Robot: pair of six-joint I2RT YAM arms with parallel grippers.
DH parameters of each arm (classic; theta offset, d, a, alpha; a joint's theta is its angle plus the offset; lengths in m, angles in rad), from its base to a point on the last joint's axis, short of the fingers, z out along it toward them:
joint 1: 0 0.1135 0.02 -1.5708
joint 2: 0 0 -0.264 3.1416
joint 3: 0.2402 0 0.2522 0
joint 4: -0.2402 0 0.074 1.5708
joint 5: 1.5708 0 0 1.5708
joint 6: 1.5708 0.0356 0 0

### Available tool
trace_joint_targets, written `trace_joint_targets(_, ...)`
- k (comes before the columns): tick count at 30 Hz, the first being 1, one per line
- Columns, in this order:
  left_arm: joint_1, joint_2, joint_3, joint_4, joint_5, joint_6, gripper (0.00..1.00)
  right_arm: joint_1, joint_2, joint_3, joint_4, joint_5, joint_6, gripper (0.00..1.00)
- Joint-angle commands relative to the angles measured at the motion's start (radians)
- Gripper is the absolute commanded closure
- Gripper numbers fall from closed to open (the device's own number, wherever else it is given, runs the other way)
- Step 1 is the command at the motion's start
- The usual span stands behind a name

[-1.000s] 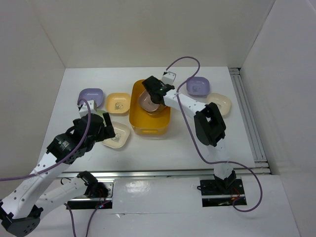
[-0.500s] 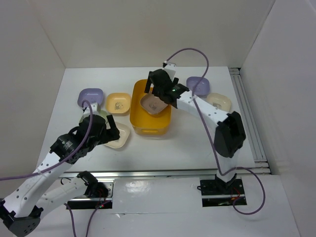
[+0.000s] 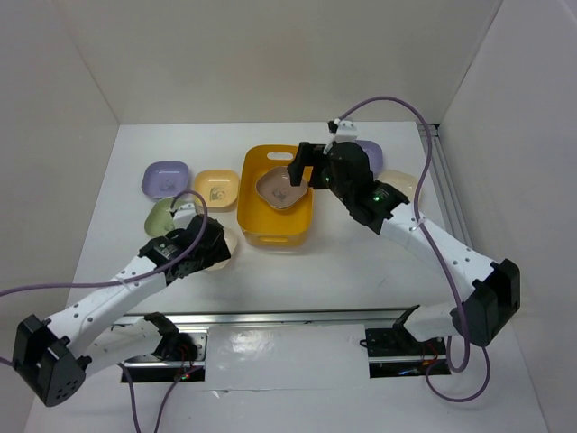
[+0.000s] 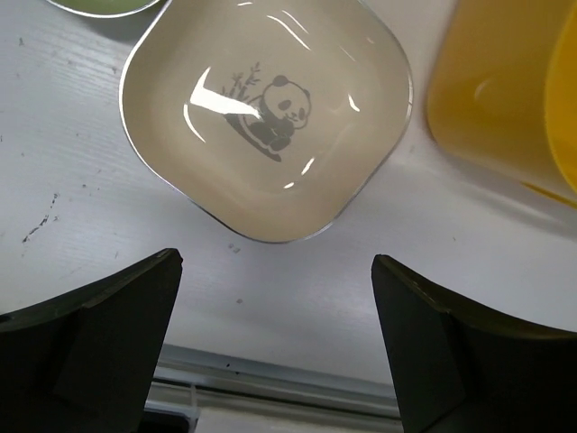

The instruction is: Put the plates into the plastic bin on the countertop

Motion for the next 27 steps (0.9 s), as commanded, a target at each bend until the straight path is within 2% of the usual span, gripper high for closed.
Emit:
trace_joint_targets(1,0.003,0.059,-0.012,0.042,-0.114,-0.111,0.00,-0.022,-0.049,-0.072,0.065,-0.099,-0.057,0.00)
trace_joint_targets(7,0.021,0.133,-0.056,0.061,-0.146,-0.289,0.00,-0.053,-0.049,-0.115,0.074,-0.146,-0.067,0.00)
trace_joint_targets(12,0.085,0.213,-0.076,0.091,-0.168,-0.344,0.08,-0.071,-0.040,-0.147,0.096,-0.189,-0.076,0.00)
trace_joint_targets(18,0.130,0.233,-0.157,0.161,-0.107,-0.379,0.17,-0.091,-0.031,-0.167,0.106,-0.208,-0.076,0.00)
trace_joint_targets(23,0.139,0.233,-0.200,0.161,-0.085,-0.438,0.37,-0.091,-0.021,-0.167,0.116,-0.218,-0.076,0.00)
trace_joint_targets(24,0.139,0.219,-0.214,0.161,-0.085,-0.447,0.50,-0.091,-0.021,-0.167,0.116,-0.218,-0.076,0.00)
trace_joint_targets(27,0.139,0.178,-0.245,0.141,-0.085,-0.481,0.68,-0.091,-0.021,-0.167,0.116,-0.218,-0.076,0.00)
